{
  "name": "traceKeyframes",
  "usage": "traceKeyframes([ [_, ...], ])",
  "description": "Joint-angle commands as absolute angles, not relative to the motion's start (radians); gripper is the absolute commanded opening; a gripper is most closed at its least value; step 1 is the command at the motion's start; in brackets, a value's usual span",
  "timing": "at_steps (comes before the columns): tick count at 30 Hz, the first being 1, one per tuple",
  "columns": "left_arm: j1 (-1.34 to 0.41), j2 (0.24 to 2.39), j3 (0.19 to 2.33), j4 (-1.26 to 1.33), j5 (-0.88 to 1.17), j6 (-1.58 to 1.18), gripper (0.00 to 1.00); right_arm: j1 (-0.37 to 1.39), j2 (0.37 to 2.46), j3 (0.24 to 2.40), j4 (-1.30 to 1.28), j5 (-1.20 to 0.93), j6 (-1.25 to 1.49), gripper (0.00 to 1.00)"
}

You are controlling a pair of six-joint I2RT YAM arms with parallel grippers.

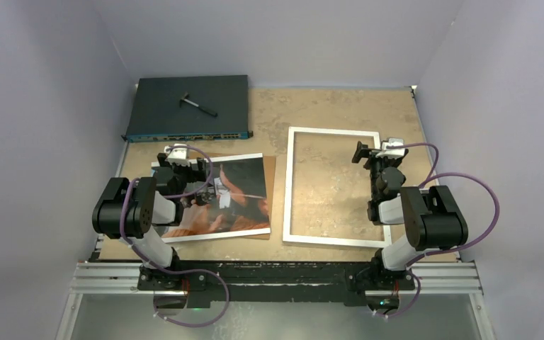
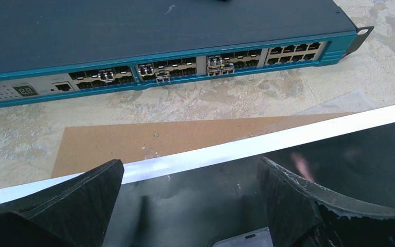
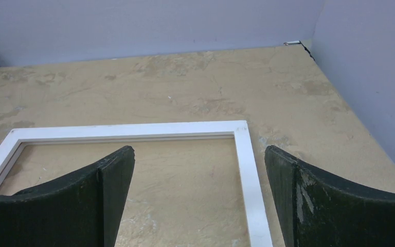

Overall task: Put the photo into the frame
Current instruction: Turn over the photo frame at the center of the board.

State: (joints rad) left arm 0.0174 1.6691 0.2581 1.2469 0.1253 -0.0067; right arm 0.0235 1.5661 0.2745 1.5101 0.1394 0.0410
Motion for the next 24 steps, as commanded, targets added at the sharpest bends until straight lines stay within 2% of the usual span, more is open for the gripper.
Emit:
traceKeyframes([
  [1,0.016,1.659,0.265,1.282,0.124,-0.005,1.00,0.021,1.562,0.275,1.579,0.147,0.022,0.99],
  [14,0.018,1.651,0.263,1.297,0.141,-0.010,1.00,0.023,1.529,0.296,1.538,0.183,0.039,0.99],
  [16,0.027,1.580,0.313,1.142,0.135,-0.023,1.00,0.022,1.449,0.375,1.316,0.195,0.043,0.99],
  [21,0.029,1.459,0.727,0.406,0.077,0.025,1.00,0.022,1.323,0.599,0.844,0.141,0.091,0.99],
  [23,0.029,1.463,0.856,0.218,0.081,0.074,1.00,0.015,1.310,0.633,0.794,0.084,0.261,0.99],
  [24,0.030,1.467,0.907,0.146,0.074,0.084,0.99,0.005,1.304,0.641,0.749,0.146,0.427,0.99],
])
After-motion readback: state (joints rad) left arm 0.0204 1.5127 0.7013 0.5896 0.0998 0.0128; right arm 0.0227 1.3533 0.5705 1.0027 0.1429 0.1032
